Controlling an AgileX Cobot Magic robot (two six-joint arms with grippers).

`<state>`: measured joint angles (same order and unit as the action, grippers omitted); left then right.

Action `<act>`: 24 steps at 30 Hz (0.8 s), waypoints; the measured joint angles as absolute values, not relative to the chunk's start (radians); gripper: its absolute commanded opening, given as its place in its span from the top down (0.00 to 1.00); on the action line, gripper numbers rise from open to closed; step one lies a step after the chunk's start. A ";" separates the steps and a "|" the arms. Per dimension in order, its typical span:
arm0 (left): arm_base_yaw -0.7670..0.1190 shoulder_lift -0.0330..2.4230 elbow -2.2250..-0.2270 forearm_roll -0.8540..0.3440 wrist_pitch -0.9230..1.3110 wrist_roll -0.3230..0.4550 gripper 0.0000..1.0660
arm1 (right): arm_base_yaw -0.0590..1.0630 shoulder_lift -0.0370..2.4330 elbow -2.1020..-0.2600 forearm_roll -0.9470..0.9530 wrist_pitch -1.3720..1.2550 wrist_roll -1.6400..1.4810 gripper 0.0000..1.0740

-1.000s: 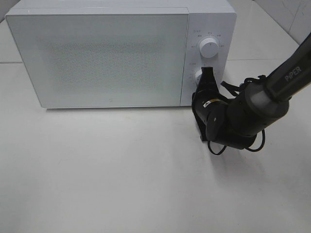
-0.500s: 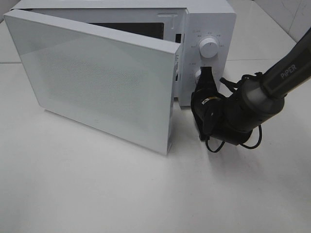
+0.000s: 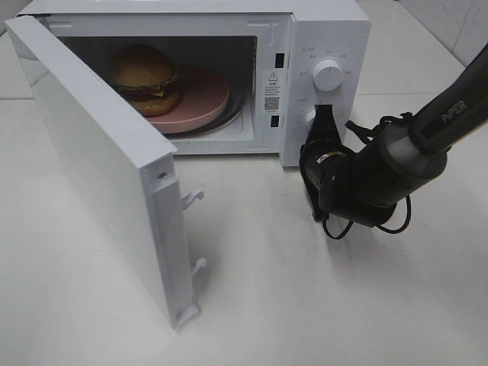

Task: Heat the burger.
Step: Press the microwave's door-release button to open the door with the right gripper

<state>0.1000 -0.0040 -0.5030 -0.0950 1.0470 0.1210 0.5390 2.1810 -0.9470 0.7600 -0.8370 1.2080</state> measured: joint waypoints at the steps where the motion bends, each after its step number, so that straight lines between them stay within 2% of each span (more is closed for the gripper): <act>1: 0.100 -0.004 -0.503 -0.095 1.047 0.121 0.05 | 0.537 2.176 -0.942 0.755 -0.837 1.208 1.00; 12: 0.100 -0.004 -0.503 -0.095 1.047 0.121 0.05 | 0.522 2.122 -0.890 0.678 -0.819 1.236 1.00; 24: 0.100 -0.004 -0.503 -0.095 1.047 0.121 0.05 | 0.530 2.026 -0.795 0.679 -0.778 1.224 1.00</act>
